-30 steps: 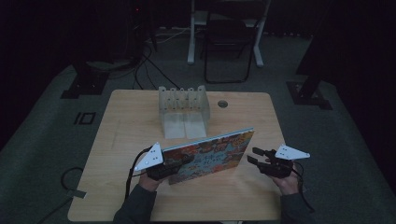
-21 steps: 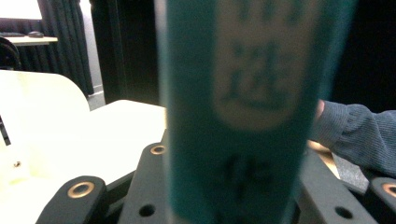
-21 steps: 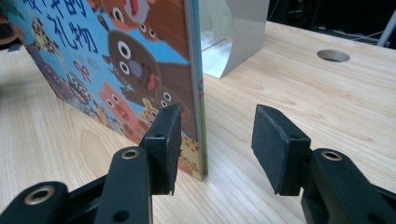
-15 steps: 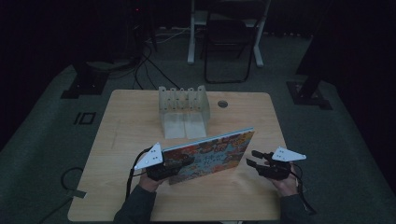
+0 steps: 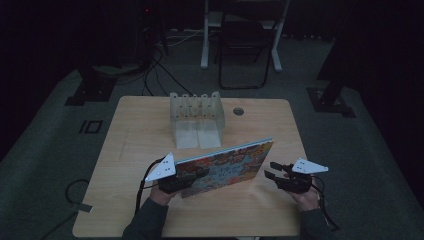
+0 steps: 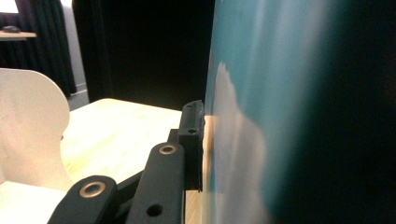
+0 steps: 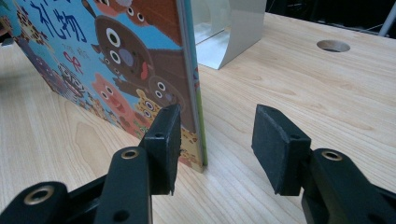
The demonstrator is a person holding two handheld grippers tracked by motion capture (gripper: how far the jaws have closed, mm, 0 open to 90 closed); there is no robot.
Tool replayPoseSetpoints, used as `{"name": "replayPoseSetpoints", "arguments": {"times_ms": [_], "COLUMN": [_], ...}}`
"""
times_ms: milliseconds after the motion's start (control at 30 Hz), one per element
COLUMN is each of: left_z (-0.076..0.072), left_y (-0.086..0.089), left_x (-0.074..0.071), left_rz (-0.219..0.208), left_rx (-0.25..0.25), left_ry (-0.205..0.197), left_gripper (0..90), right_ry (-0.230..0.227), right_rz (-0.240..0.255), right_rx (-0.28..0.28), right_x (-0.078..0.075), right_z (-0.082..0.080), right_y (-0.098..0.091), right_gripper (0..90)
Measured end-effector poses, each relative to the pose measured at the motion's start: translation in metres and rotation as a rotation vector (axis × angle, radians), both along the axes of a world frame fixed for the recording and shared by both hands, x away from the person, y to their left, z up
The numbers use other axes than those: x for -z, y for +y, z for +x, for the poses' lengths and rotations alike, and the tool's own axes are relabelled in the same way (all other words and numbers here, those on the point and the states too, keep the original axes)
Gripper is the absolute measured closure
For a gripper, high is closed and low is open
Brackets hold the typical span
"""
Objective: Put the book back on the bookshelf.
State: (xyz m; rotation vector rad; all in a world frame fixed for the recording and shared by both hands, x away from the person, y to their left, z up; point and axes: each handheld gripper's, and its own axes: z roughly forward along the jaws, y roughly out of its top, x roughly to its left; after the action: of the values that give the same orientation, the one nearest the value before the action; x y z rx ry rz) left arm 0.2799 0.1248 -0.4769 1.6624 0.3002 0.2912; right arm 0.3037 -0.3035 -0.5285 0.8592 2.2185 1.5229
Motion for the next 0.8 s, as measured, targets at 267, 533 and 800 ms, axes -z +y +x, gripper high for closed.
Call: {"name": "replayPoseSetpoints", "arguments": {"times_ms": [267,533,800], "left_z": [0.000,-0.001,-0.006], "left_y": [-0.006,-0.009,-0.013], "left_x": [0.005,0.005,0.005], "left_rz": [0.010,0.013,0.007], "left_rx": [-0.008,-0.024,-0.066], "left_ry": [-0.001,-0.004,0.000], "left_gripper": [75.3,78.3,79.9], "right_ry": [0.009,0.022,0.034], "right_rz": [-0.003,-0.025,-0.043], "right_rx": [0.004,0.014,0.024], "right_x": [0.003,0.009,0.014], "right_z": [0.001,0.001,0.001], "right_y": [-0.001,0.001,0.002], "right_gripper": [51.9,52.0,52.0]}}
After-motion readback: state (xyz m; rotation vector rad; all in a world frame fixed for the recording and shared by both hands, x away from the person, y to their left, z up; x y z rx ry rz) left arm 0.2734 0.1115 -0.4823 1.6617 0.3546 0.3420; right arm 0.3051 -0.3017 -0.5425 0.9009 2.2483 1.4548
